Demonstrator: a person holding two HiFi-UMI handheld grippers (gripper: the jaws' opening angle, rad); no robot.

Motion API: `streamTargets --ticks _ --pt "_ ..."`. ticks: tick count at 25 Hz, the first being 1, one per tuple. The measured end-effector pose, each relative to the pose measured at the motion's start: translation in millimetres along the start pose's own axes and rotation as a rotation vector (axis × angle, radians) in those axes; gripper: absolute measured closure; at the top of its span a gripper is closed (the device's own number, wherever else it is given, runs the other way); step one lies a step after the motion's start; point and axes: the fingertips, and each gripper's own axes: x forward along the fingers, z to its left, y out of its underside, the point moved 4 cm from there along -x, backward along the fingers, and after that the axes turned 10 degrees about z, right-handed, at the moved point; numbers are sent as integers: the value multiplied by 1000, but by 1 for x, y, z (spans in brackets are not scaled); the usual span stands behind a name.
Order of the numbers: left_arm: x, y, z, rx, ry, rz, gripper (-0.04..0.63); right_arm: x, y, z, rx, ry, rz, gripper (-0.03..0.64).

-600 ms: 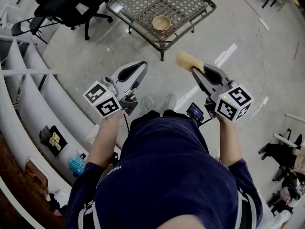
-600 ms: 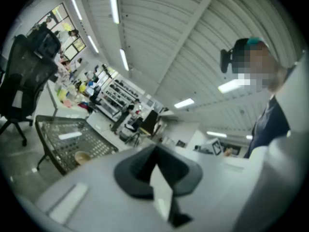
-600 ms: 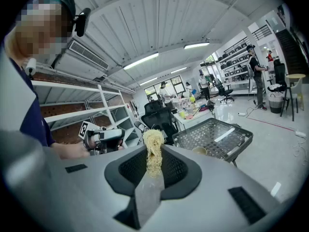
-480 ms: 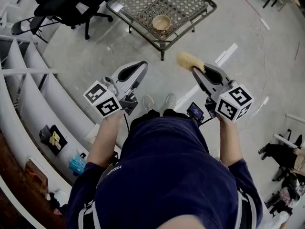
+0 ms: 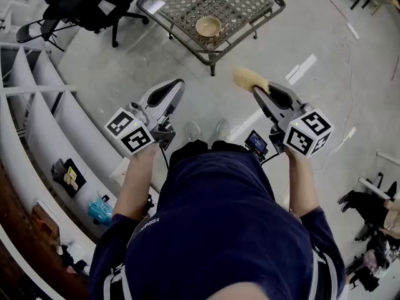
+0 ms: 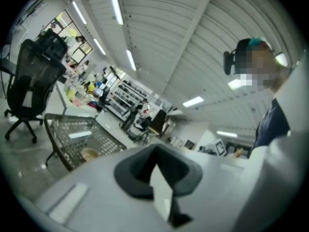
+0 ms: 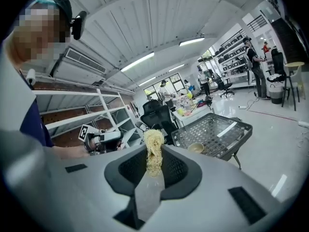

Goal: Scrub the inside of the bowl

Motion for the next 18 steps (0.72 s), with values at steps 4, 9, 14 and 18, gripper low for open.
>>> streamTargets --ticks 4,9,14,18 --pt "12 9 4 -48 -23 -16 591 -6 -1 -21 18 -11 1 554" --pt "14 8 6 -59 -37 -31 591 -2 -9 -28 12 -31 7 554" --pt "19 0 10 -42 -38 -38 591 4 -15 -33 3 -43 3 554" --pt "31 -8 24 -32 -37 -21 591 17 -24 -45 14 -44 15 554"
